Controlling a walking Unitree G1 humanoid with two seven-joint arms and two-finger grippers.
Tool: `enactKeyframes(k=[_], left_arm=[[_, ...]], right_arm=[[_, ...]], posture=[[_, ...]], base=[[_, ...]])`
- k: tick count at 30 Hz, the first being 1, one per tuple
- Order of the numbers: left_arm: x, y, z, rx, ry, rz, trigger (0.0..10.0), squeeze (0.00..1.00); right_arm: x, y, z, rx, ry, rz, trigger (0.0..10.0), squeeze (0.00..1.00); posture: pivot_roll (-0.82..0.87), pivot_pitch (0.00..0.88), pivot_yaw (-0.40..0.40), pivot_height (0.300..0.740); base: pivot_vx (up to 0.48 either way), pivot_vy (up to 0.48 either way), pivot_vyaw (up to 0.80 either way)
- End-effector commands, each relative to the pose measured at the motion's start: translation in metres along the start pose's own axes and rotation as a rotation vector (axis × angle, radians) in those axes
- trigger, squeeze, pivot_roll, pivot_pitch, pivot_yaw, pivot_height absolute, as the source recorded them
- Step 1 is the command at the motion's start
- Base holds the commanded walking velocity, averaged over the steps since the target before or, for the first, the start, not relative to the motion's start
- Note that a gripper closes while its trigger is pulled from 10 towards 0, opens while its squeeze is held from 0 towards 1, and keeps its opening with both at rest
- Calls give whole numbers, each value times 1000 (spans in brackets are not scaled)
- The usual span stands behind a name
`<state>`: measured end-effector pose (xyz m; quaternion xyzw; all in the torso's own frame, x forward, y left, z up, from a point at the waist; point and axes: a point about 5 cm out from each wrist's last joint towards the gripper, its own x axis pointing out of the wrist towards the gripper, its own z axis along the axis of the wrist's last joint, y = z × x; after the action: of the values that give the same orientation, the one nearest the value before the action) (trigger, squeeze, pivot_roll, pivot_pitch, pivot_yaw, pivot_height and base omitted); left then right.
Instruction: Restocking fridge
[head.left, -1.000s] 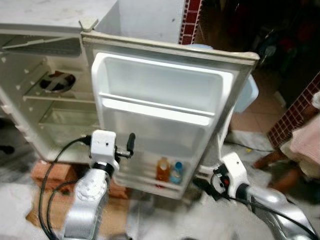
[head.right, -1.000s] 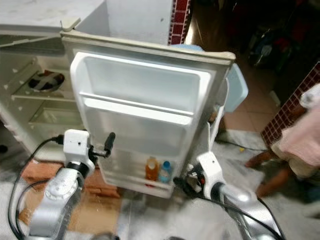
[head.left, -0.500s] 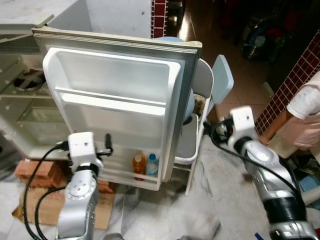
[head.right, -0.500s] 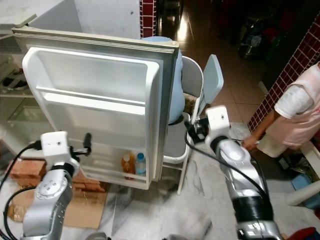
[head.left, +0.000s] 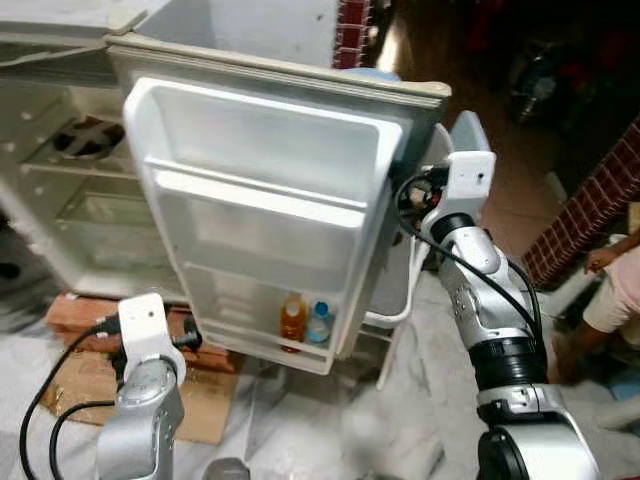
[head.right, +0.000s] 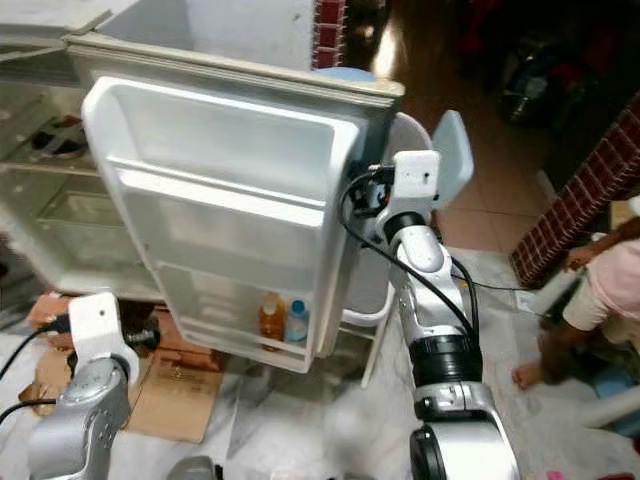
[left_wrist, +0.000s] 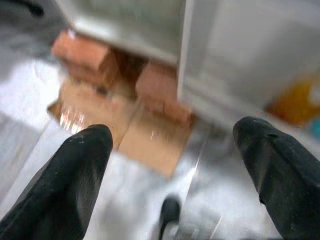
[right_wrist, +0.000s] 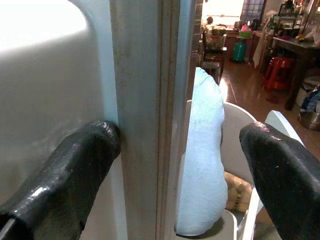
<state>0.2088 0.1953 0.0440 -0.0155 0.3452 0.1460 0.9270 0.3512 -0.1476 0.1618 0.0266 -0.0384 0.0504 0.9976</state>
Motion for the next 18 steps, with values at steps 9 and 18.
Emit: enactKeyframes(k=[9, 18], left_arm=[[-5, -30, -1, 171, 50, -254, 10000, 0], [-5, -29, 1, 202, 49, -261, 10000, 0]], right_arm=[[-20, 46, 0, 58, 33, 524, 10000, 0], [-34, 8, -34, -90, 199, 532, 10000, 0]], posture=[[63, 0, -41, 740], [64, 0, -36, 740]], base=[[0, 0, 714], [0, 0, 0]])
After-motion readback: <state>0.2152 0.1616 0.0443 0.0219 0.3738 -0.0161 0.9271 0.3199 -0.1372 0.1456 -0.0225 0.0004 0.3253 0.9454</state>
